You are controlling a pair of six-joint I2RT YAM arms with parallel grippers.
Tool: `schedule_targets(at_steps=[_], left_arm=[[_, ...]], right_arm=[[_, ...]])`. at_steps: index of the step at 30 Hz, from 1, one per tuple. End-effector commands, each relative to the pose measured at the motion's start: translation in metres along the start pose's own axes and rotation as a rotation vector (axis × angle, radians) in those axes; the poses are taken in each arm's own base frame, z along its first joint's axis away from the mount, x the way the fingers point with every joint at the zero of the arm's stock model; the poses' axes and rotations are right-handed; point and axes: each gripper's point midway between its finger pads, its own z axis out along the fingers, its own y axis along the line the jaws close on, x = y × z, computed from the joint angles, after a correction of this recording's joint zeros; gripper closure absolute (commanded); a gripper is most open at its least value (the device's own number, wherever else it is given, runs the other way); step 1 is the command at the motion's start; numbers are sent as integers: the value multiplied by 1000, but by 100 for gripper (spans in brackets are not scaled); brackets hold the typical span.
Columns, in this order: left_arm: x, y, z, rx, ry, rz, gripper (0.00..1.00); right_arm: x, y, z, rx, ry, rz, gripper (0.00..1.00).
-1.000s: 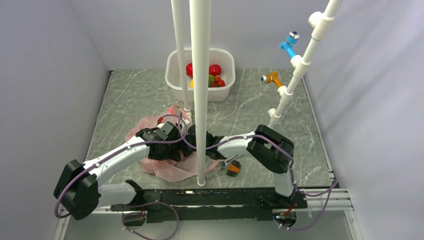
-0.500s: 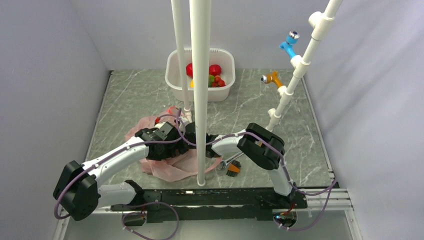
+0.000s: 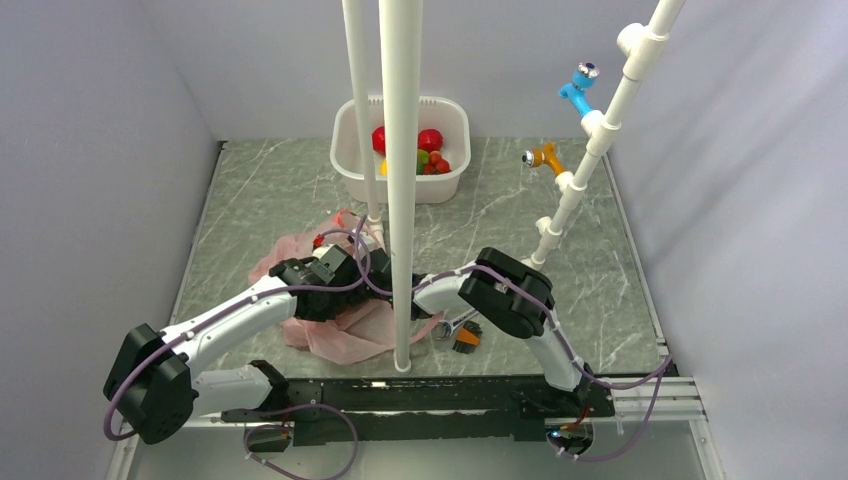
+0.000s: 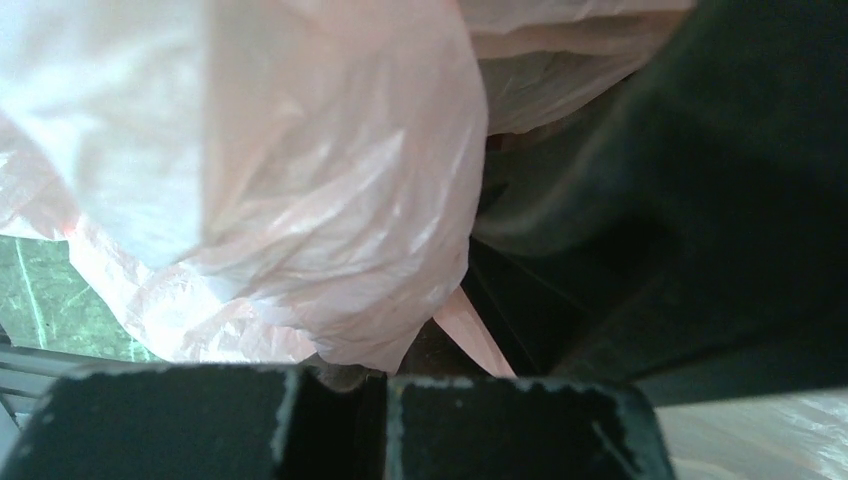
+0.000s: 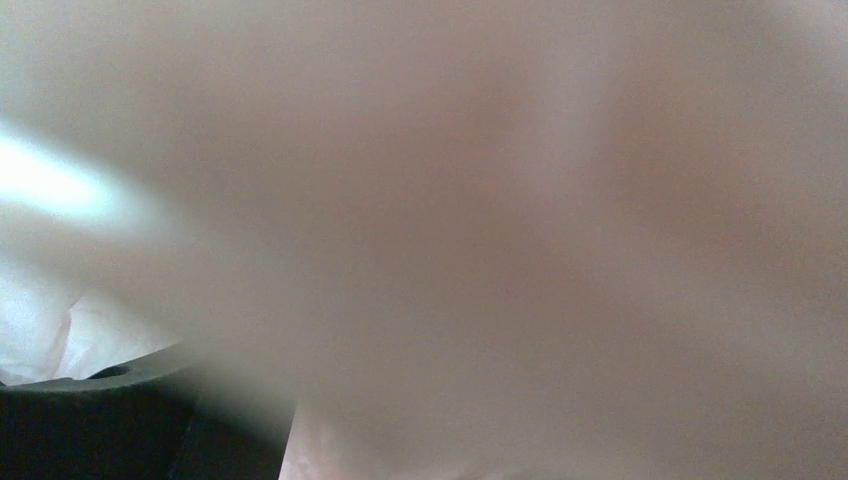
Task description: Take the fake fruits out of the plastic bag
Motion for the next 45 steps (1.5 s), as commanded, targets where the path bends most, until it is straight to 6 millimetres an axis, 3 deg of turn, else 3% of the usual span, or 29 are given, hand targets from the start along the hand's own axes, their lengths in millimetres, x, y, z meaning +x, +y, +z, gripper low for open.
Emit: schedule_targets(at_steps=[1, 7, 11, 14, 20, 31, 36, 42, 45], left_arm=[[-9, -6, -5, 35, -43, -8, 100], [-8, -6, -4, 29, -35, -7, 100], [-8, -6, -7, 33, -30, -9, 100], [-9, -5, -11, 33, -32, -21, 100], [-8, -3, -20, 45, -27, -59, 100], [4, -3, -41, 118, -16, -161, 100], [15, -13, -46, 192, 18, -187, 100], [35, -24, -32, 199, 64, -228, 100], [49, -27, -19, 177, 99, -234, 100]], right_arm=[[21, -10, 1, 28, 14, 1, 23], [30, -9, 5, 37, 34, -27, 23], [30, -7, 5, 25, 22, -32, 38], [19, 0, -4, 19, -7, -38, 52], [-5, 20, -21, -14, -34, -100, 60], [-51, 45, -61, -98, -89, -98, 87], [-48, 48, -64, -109, -37, -178, 82], [-8, 45, -62, -139, 52, -224, 57], [0, 41, -59, -132, 65, -238, 45]])
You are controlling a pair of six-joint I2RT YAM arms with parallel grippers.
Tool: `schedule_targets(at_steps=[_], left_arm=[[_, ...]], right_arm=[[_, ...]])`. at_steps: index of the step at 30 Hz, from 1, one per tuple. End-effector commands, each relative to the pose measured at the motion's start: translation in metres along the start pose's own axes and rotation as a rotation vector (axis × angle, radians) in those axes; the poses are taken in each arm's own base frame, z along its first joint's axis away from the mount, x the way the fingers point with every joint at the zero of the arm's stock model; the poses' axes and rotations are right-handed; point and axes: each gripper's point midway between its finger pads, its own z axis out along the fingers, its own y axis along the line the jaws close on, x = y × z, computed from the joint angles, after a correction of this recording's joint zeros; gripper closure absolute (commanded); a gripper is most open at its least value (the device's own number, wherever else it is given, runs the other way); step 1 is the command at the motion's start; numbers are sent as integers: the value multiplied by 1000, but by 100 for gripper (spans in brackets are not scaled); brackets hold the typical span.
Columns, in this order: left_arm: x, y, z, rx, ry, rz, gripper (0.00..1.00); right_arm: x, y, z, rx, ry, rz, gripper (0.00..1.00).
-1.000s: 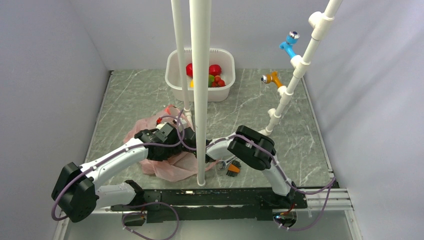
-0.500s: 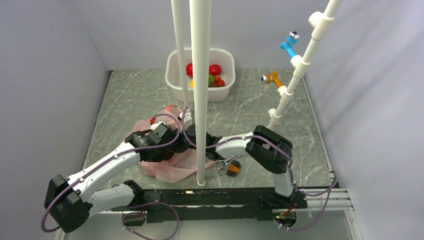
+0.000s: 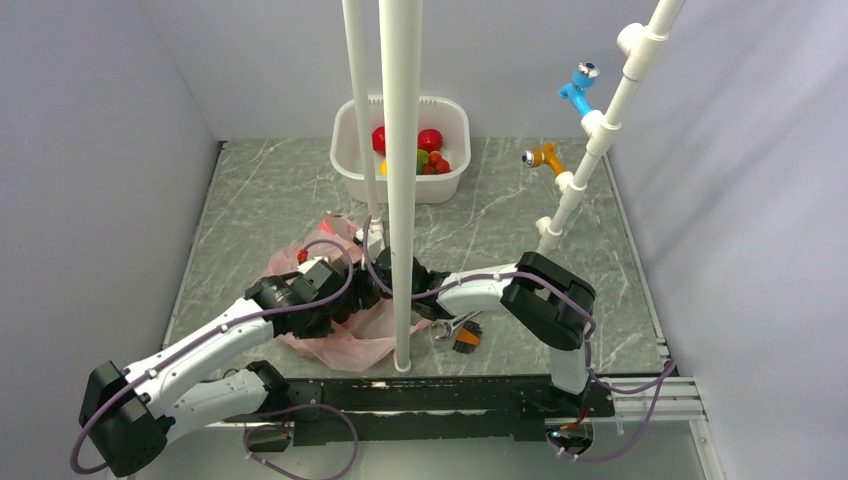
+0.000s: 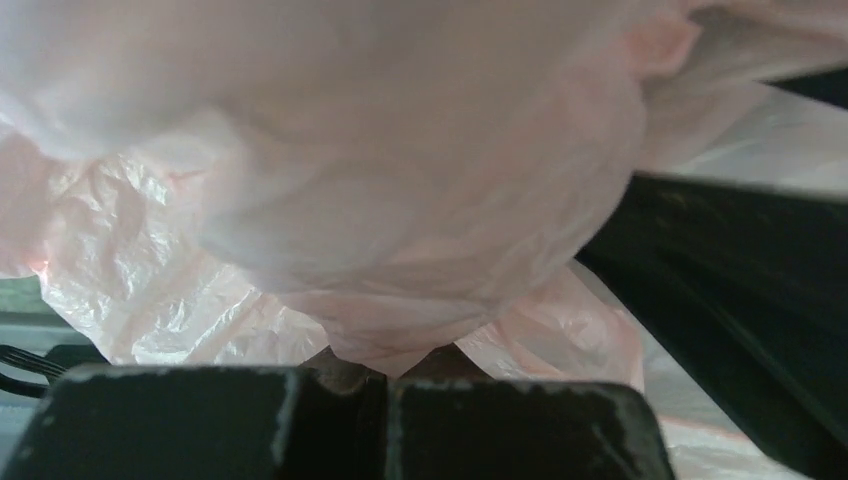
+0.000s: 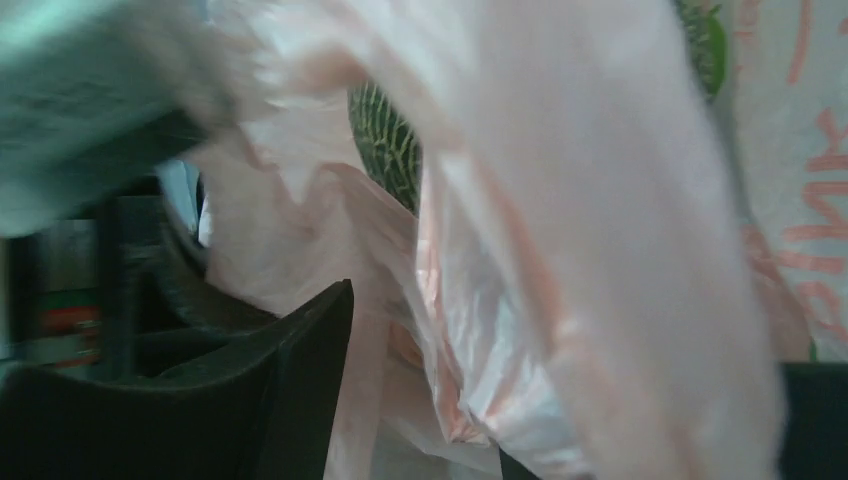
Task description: Take the fake fruits out of the plastic bag
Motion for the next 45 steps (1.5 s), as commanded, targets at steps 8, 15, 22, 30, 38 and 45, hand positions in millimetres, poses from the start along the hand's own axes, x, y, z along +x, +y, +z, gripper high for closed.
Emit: schedule_targets(at_steps=[8, 15, 22, 30, 38, 45], left_arm=[[21, 4, 12, -105, 61, -13, 100], [3, 5, -1, -60, -55, -86, 100], [-9, -6, -2, 34, -140, -128, 100], [-4, -5, 1, 8, -107, -102, 100], [2, -10, 8, 35, -82, -93, 100], [5, -13, 10, 53, -74, -90, 100]], right_arm=[[22, -16, 10, 44, 52, -162, 25], [27, -4, -2, -30, 28, -185, 19], [15, -2, -15, -18, -15, -251, 9], [13, -10, 8, 9, -11, -236, 21], [19, -16, 23, 15, 4, -202, 25], [37, -29, 34, 40, 57, -190, 42]])
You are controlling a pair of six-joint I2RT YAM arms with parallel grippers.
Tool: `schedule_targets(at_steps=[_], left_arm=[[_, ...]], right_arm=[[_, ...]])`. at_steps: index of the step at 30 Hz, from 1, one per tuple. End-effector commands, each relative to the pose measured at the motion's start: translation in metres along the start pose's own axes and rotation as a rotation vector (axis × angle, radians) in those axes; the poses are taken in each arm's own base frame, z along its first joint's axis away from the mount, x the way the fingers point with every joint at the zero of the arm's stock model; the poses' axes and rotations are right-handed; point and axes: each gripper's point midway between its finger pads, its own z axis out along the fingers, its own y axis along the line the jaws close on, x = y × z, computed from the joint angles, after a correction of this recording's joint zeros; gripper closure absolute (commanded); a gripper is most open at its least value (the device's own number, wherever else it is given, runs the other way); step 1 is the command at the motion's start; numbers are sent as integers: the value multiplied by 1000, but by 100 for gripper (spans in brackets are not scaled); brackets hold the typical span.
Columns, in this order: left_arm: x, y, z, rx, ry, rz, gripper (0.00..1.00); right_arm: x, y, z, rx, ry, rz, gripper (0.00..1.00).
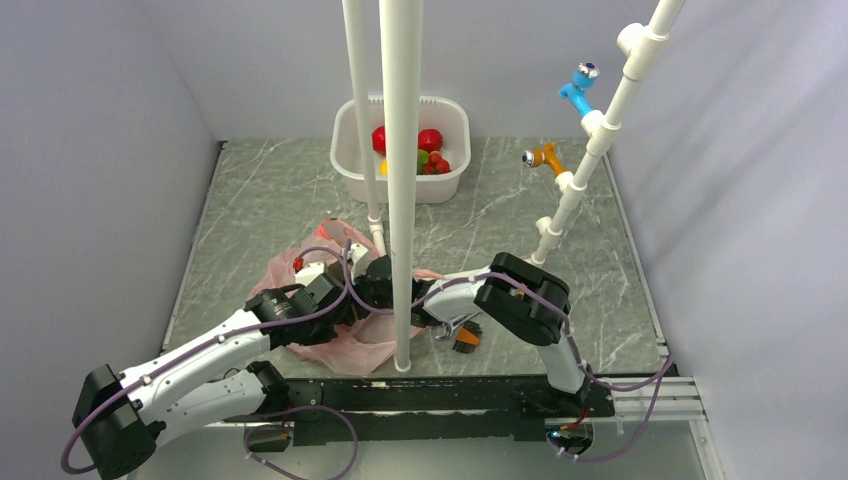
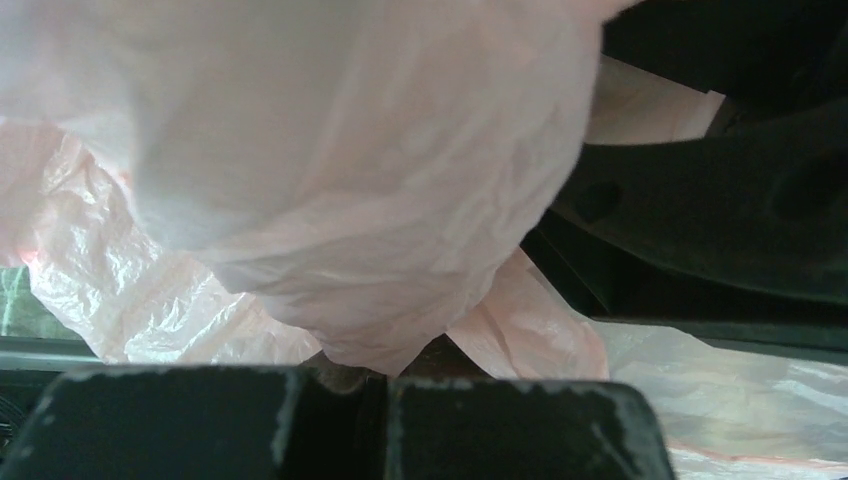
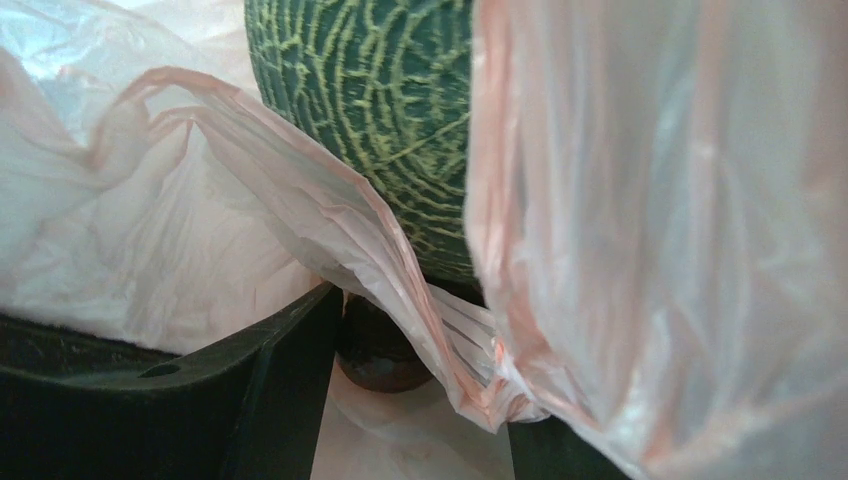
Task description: Take the fake fruits out of the plastic bag
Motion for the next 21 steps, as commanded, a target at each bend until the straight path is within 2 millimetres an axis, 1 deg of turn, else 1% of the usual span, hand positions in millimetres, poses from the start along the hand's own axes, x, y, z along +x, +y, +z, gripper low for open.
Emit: schedule_targets(at_steps=[1, 4, 6, 8, 10, 13, 14, 16, 21], left_arm=[[0, -7, 1, 30, -1, -2, 100], [0, -5, 0, 26, -7, -2, 100], [-1, -4, 0, 25, -10, -3, 100], [-1, -3, -1, 22, -11, -1, 100], [-1, -2, -2, 21, -15, -2, 100], [-2, -2, -2, 21, -16, 0, 100], [-1, -2, -2, 20, -16, -1, 100], [0, -2, -2, 21, -13, -3, 100], [1, 1, -1, 19, -16, -12, 100]], right_arm=[[3, -3, 9, 8, 7, -6, 40], [12, -10, 7, 37, 19, -15, 37], [13, -10, 6, 37, 27, -20, 36], [12, -5, 3, 16, 28, -22, 35], [9, 0, 1, -2, 21, -26, 31], [8, -2, 1, 13, 24, -26, 30], [8, -3, 1, 17, 28, -22, 32], [4, 0, -1, 13, 24, -17, 39], [-20, 10, -12, -10, -28, 9, 56]])
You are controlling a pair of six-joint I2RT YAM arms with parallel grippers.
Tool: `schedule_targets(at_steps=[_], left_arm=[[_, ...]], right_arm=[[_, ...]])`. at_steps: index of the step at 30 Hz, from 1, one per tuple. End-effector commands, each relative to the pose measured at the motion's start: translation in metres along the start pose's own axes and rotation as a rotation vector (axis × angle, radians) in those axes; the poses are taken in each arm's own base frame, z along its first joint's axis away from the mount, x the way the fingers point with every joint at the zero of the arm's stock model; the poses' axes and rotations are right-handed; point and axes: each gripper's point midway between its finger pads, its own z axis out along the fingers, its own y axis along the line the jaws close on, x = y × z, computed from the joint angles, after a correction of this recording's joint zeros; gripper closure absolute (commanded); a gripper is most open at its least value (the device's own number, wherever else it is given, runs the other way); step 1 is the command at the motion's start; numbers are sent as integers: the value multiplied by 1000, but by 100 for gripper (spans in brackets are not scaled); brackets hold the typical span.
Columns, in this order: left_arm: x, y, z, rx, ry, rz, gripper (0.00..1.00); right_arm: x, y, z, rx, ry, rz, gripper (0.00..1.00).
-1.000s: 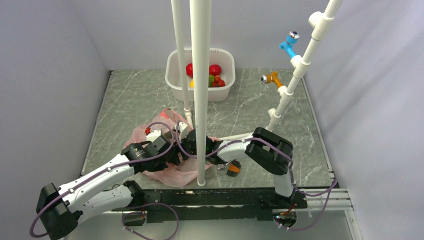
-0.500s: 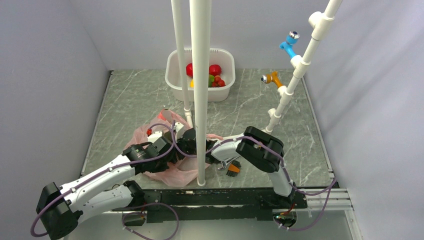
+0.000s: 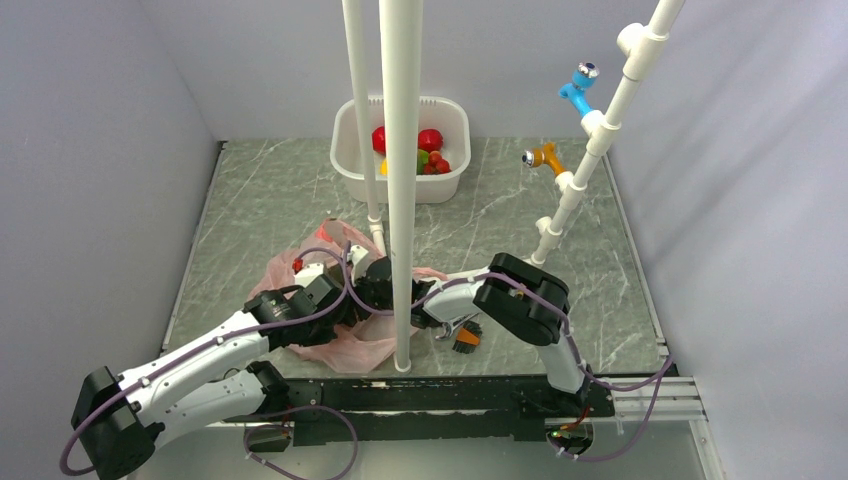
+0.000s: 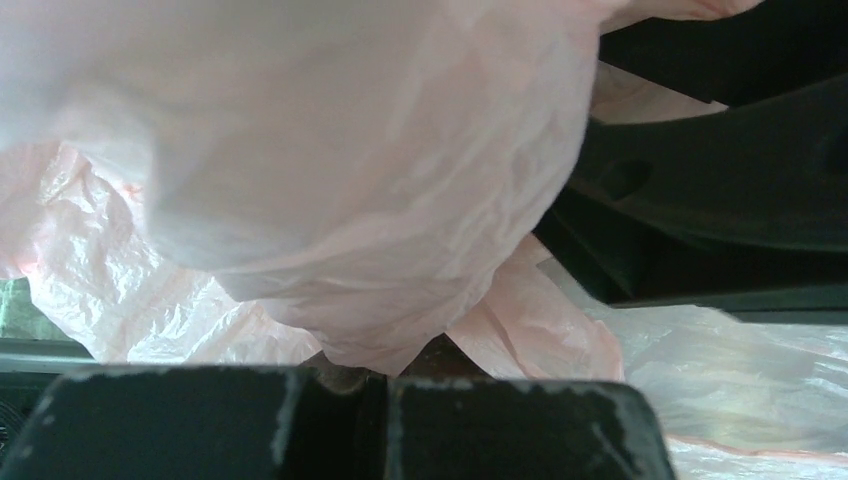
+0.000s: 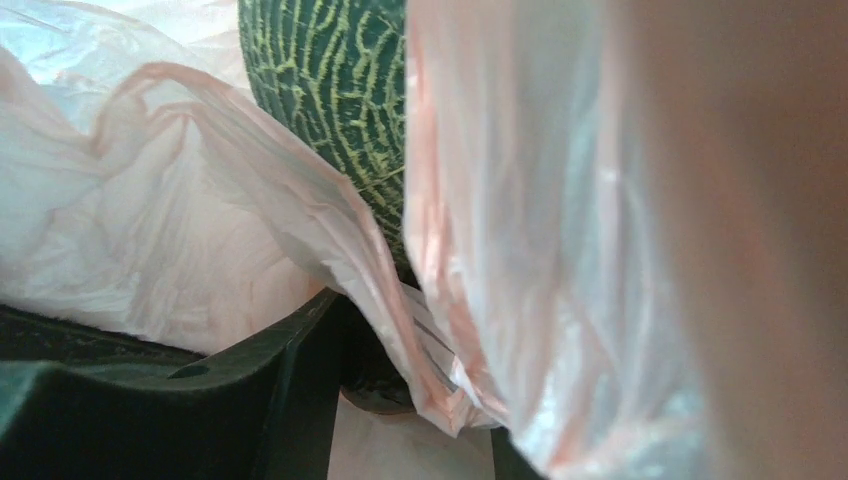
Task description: Take the fake fruits out of the plastic bag
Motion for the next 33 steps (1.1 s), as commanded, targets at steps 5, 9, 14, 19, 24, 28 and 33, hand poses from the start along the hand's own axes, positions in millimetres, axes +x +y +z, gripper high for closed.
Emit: schedule_targets(at_steps=[5, 9, 14, 19, 24, 28, 33], left_arm=[[-2, 3, -2, 1, -30, -25, 100], [-5, 6, -3, -10, -43, -30, 100], [-7, 7, -3, -16, -57, -35, 100], [-8, 8, -3, -18, -66, -35, 100], [-8, 8, -2, -15, -69, -37, 100], [-8, 6, -2, 1, -71, -36, 100], [-9, 6, -3, 9, -78, -38, 100]], right_arm=[[-45, 14, -29, -66, -69, 72, 78], [-54, 15, -44, -82, -88, 88, 84], [-56, 23, -63, -135, -83, 123, 87], [-62, 23, -86, -196, -96, 212, 89], [-87, 14, -114, -230, -149, 273, 90], [-126, 2, -139, -186, -223, 218, 90], [-181, -27, -167, -20, -319, 86, 90]])
